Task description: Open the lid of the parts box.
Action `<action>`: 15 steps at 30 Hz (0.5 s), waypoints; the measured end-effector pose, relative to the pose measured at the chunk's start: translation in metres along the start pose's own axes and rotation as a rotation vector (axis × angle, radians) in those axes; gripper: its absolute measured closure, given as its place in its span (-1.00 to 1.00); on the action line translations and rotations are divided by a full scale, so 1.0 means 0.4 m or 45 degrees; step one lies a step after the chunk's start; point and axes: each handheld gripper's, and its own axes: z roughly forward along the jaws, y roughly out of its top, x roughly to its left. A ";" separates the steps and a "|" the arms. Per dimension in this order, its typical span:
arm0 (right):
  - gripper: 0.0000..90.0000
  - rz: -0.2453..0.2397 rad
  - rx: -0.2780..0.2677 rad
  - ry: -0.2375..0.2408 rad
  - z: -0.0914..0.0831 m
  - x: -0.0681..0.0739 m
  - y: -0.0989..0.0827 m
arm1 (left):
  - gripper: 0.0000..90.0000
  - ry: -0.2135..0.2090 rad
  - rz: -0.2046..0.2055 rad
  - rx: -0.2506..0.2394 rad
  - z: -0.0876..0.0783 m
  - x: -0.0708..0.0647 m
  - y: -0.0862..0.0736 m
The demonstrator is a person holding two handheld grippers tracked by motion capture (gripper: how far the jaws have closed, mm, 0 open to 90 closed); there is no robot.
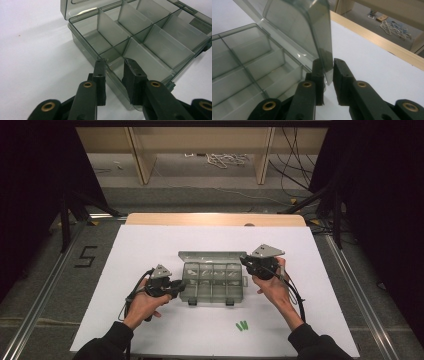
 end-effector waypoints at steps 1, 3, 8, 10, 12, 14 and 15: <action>0.80 0.002 0.003 -0.008 0.001 0.000 0.002 | 0.60 -0.002 0.000 0.000 0.000 0.000 0.000; 0.81 0.006 0.011 -0.020 0.004 -0.001 0.007 | 0.60 0.000 0.000 -0.001 0.000 0.000 -0.001; 0.85 0.050 0.019 -0.039 0.014 -0.011 0.015 | 0.60 0.002 -0.003 -0.003 0.000 0.000 -0.001; 0.86 0.064 0.027 -0.046 0.018 -0.013 0.019 | 0.60 0.001 -0.002 -0.004 0.000 0.000 -0.001; 0.86 0.065 0.046 -0.049 0.021 -0.015 0.027 | 0.60 0.001 -0.008 -0.004 0.000 0.000 -0.001; 0.86 0.098 0.045 -0.054 0.026 -0.018 0.029 | 0.60 -0.003 -0.001 0.000 -0.001 0.001 -0.001; 0.87 0.102 0.051 -0.044 0.027 -0.023 0.030 | 0.60 -0.002 -0.002 -0.004 -0.001 0.001 -0.002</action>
